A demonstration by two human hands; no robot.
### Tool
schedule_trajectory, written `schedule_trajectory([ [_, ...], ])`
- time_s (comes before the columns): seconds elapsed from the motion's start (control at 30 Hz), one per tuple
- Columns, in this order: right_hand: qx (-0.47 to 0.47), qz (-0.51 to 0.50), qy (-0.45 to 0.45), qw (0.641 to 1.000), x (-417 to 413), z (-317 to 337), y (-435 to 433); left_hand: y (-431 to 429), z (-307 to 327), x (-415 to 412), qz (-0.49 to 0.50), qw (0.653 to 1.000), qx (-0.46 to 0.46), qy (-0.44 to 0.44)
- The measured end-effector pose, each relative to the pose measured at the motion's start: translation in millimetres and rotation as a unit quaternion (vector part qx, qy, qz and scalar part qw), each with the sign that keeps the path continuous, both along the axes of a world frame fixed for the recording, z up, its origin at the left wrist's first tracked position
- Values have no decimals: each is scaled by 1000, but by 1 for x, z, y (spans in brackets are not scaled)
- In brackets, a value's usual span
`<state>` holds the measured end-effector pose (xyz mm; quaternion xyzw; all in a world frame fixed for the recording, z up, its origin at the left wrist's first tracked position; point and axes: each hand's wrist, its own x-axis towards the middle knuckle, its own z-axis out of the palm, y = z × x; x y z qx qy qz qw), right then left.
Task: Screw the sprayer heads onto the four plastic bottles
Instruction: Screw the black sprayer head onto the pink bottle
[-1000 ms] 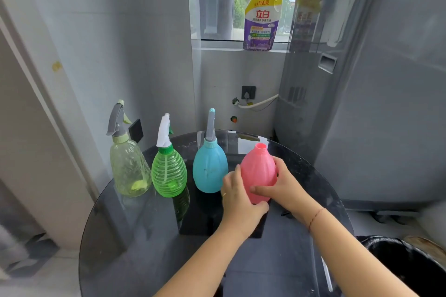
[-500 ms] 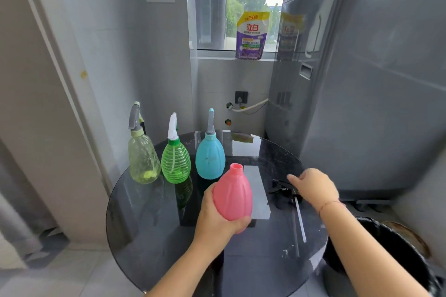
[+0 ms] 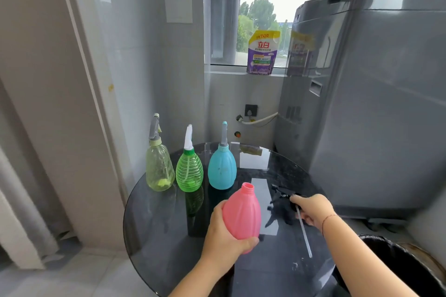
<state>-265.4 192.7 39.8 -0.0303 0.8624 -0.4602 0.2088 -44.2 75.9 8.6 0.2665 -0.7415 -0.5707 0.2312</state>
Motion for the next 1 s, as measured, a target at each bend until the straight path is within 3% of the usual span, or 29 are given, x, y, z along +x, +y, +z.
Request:
schedule_trajectory([
  [0.07, -161, 4, -43, 986, 9, 19, -9, -4, -2, 1, 7, 1000, -6, -6],
  [0.13, -282, 42, -31, 958, 22, 50, -20, -7, -3, 2, 13, 1000, -11, -10],
  [0.3, -421, 116, 57, 898, 53, 126, -31, -10, -6, 7, 8, 999, -32, -12],
  [0.4, -430, 135, 63, 890, 64, 142, -32, -12, -6, 9, 9, 999, -34, -9],
  [0.6, -381, 140, 53, 912, 79, 129, -38, -12, -4, 9, 5, 998, -58, -12],
  [1.0, -394, 150, 49, 906, 85, 123, -43, -18, 0, 5, 23, 998, -51, -6],
])
